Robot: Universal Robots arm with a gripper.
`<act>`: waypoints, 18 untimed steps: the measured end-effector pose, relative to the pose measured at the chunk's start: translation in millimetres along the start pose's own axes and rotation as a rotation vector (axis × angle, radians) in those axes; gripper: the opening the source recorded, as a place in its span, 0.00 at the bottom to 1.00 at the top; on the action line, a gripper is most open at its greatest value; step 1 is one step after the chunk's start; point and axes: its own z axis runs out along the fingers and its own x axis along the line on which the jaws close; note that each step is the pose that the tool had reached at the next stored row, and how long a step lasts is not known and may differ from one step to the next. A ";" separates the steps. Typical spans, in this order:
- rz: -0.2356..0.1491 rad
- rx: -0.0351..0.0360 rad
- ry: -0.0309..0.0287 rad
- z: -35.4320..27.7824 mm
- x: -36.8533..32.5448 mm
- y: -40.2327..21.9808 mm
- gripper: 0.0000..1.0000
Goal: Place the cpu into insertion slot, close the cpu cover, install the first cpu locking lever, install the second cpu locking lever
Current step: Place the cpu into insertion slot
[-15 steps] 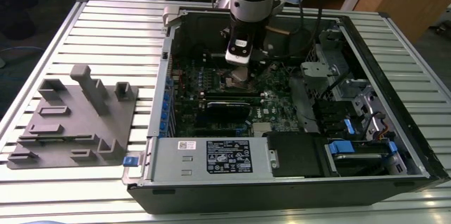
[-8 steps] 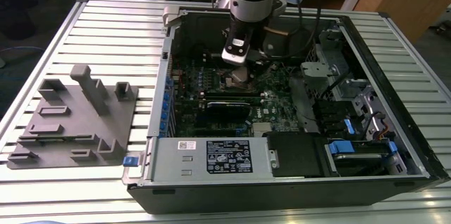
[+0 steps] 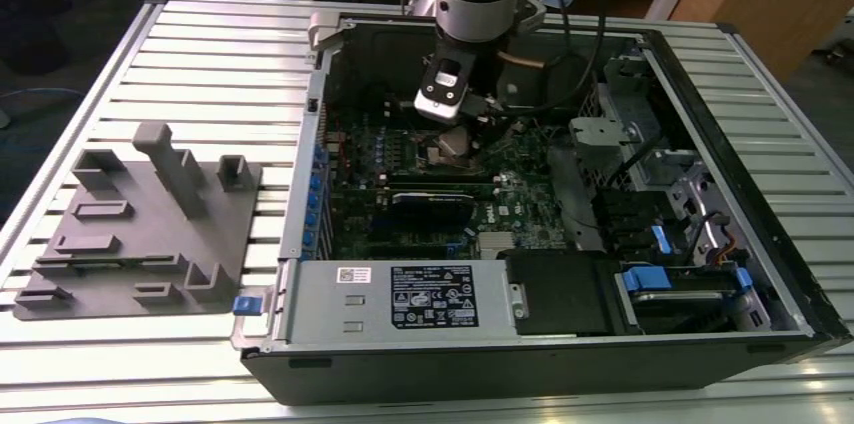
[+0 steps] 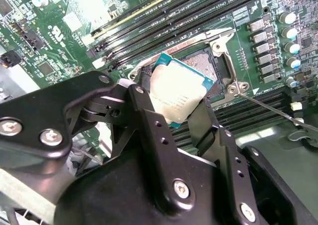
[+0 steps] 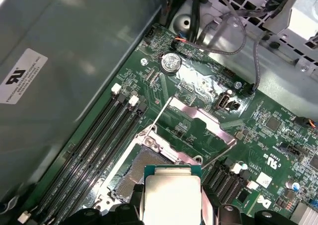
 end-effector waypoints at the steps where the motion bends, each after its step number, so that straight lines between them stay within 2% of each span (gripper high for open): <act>1: 0.000 -0.0001 0.0000 0.0 0.0 0.0 0.54; 5: 0.002 0.0000 -0.0001 0.0 0.0 0.0 0.54; 10: 0.035 0.0008 -0.0026 0.1 0.0 0.0 0.54; 18: 0.039 0.0010 -0.0030 0.1 0.0 0.0 0.54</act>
